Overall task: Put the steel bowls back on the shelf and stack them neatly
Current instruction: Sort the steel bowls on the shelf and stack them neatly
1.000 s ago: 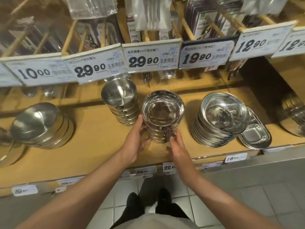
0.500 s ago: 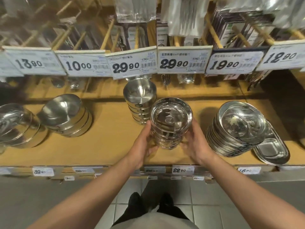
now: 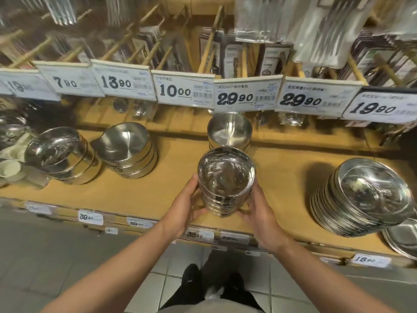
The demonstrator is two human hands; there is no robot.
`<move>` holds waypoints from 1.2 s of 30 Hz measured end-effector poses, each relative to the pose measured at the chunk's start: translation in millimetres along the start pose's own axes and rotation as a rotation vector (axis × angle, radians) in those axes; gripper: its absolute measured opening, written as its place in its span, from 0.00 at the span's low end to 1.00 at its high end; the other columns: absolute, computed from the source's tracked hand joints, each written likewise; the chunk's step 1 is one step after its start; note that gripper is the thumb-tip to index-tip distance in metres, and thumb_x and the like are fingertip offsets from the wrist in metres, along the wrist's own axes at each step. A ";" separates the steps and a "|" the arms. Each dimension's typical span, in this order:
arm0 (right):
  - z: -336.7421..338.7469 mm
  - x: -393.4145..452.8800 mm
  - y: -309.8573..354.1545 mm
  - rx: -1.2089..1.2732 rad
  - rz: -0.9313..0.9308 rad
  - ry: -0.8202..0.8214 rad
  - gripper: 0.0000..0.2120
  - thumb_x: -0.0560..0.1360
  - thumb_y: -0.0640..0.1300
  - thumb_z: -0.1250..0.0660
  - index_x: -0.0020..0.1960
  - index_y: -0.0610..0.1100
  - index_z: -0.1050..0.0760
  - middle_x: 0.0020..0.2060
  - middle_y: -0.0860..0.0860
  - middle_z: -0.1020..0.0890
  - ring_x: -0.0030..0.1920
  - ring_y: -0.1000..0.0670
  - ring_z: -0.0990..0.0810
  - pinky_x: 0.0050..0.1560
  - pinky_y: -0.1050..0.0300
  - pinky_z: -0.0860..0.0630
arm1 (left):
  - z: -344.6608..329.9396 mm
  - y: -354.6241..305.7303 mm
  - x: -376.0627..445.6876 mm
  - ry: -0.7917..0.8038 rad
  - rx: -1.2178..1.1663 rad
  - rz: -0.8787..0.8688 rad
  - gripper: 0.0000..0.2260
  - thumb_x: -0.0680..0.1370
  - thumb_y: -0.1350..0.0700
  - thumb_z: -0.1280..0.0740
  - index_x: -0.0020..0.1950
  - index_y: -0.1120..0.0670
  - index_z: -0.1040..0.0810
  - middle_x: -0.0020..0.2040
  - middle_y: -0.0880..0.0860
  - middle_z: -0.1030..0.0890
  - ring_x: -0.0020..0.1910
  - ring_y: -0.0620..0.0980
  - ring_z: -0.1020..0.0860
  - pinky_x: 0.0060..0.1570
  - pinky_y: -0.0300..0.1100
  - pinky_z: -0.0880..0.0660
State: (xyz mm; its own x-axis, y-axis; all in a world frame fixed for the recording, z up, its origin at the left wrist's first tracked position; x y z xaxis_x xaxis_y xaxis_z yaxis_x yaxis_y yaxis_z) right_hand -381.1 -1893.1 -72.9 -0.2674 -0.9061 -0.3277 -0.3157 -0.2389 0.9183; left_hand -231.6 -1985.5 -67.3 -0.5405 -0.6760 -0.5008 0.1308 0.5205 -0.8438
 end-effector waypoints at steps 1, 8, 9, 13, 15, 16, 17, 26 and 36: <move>-10.4 3.2 -2.4 0.004 0.005 0.017 0.20 0.81 0.71 0.50 0.71 0.74 0.35 0.70 0.70 0.29 0.73 0.61 0.32 0.70 0.44 0.31 | 10.7 -1.8 -1.5 -0.021 -0.007 -0.002 0.20 0.79 0.31 0.44 0.64 0.34 0.21 0.63 0.40 0.18 0.67 0.47 0.25 0.56 0.46 0.24; -73.1 39.3 -14.6 0.065 -0.008 0.017 0.16 0.79 0.71 0.43 0.66 0.78 0.32 0.61 0.78 0.25 0.63 0.70 0.26 0.64 0.50 0.28 | 78.4 -20.4 -5.8 -0.086 -0.036 -0.036 0.18 0.78 0.31 0.44 0.62 0.33 0.21 0.62 0.41 0.18 0.68 0.49 0.26 0.55 0.47 0.23; -79.5 43.7 -14.1 0.066 -0.016 0.014 0.16 0.78 0.72 0.43 0.65 0.79 0.32 0.60 0.78 0.25 0.64 0.69 0.27 0.65 0.49 0.28 | 84.9 -23.0 -4.6 -0.086 -0.035 -0.037 0.20 0.77 0.30 0.43 0.63 0.33 0.22 0.64 0.41 0.18 0.68 0.49 0.26 0.55 0.47 0.23; -101.3 56.1 -8.1 0.032 -0.001 0.048 0.18 0.78 0.73 0.45 0.67 0.79 0.35 0.61 0.79 0.26 0.63 0.71 0.26 0.68 0.47 0.31 | 108.1 -32.3 4.2 -0.078 -0.023 -0.048 0.23 0.75 0.27 0.42 0.64 0.35 0.21 0.63 0.40 0.18 0.68 0.48 0.26 0.53 0.46 0.24; -108.6 59.8 -6.4 0.007 0.008 0.061 0.21 0.79 0.73 0.47 0.71 0.77 0.37 0.66 0.76 0.28 0.65 0.71 0.28 0.70 0.44 0.32 | 115.8 -35.8 9.2 -0.066 -0.029 -0.048 0.26 0.73 0.25 0.41 0.65 0.36 0.22 0.65 0.41 0.19 0.67 0.48 0.26 0.52 0.46 0.23; -111.1 61.4 -6.3 0.001 0.007 0.058 0.22 0.79 0.73 0.48 0.72 0.76 0.38 0.68 0.74 0.29 0.67 0.70 0.29 0.71 0.43 0.33 | 119.3 -36.6 11.9 -0.060 -0.032 -0.050 0.27 0.73 0.25 0.40 0.66 0.36 0.22 0.66 0.42 0.20 0.67 0.48 0.26 0.52 0.45 0.23; -113.2 62.7 -5.9 0.002 0.001 0.052 0.22 0.79 0.74 0.48 0.72 0.76 0.39 0.70 0.72 0.30 0.69 0.67 0.30 0.72 0.41 0.33 | 122.3 -37.5 14.1 -0.057 -0.036 -0.053 0.27 0.73 0.25 0.40 0.67 0.36 0.22 0.66 0.42 0.20 0.67 0.48 0.26 0.51 0.45 0.23; -83.5 44.7 -15.0 0.106 -0.098 -0.108 0.36 0.75 0.72 0.42 0.79 0.61 0.43 0.81 0.53 0.42 0.80 0.46 0.42 0.72 0.37 0.34 | 133.5 -5.3 6.7 -0.288 -0.165 0.034 0.16 0.83 0.40 0.42 0.58 0.46 0.19 0.55 0.47 0.15 0.58 0.46 0.20 0.61 0.52 0.22; 19.4 9.5 -7.5 0.133 -0.187 -0.228 0.27 0.84 0.59 0.45 0.79 0.48 0.39 0.73 0.45 0.31 0.69 0.47 0.29 0.64 0.43 0.26 | 28.8 56.3 -38.8 -0.339 -0.118 0.155 0.15 0.84 0.47 0.41 0.50 0.55 0.20 0.38 0.52 0.20 0.39 0.49 0.21 0.43 0.45 0.23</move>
State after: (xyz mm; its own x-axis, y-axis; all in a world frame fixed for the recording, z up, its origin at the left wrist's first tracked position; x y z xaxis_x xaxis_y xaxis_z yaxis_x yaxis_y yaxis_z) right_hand -399.0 -1893.1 -87.2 -0.3861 -0.7456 -0.5431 -0.4908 -0.3325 0.8053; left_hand -179.3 -1944.9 -101.0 -0.2137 -0.7088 -0.6723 0.0819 0.6728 -0.7353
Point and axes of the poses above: each hand's wrist, its own x-axis towards the middle knuckle, its own z-axis out of the back of the hand, y = z × x, the point moved 6 cm from there along x, towards the middle knuckle
